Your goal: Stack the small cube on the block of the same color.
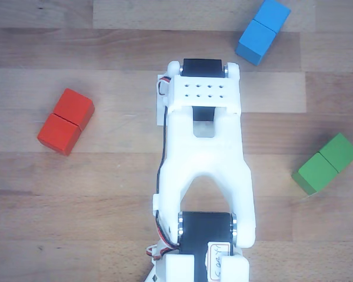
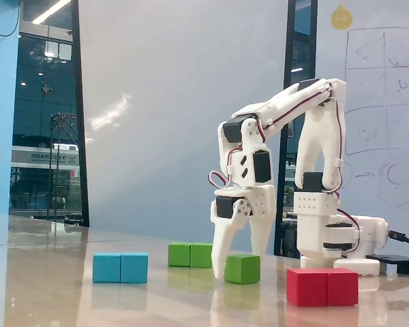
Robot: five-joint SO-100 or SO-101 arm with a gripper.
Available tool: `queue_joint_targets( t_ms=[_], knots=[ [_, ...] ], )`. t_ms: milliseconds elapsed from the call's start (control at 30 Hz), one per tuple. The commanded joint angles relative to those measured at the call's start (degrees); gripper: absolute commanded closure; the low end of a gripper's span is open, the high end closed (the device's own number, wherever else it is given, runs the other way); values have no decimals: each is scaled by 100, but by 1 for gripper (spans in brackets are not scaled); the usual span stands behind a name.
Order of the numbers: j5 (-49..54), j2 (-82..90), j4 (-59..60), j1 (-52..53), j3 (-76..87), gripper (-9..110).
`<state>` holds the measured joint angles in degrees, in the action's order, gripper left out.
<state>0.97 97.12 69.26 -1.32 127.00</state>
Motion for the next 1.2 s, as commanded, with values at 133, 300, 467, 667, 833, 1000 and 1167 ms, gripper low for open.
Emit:
queue_joint_targets(
  t_ms=[133,300,467,667,833,1000,1167],
  knots=[
    [53,44,-62,26,-26,75],
    [53,44,-70,26,-26,86],
    [53,44,-70,26,-26,96],
    [44,70,-70,26,-35,101],
    [35,79,-70,26,-79,101],
    [44,158,26,26,-378,101],
    [53,167,70,229,-1292,101]
  ],
)
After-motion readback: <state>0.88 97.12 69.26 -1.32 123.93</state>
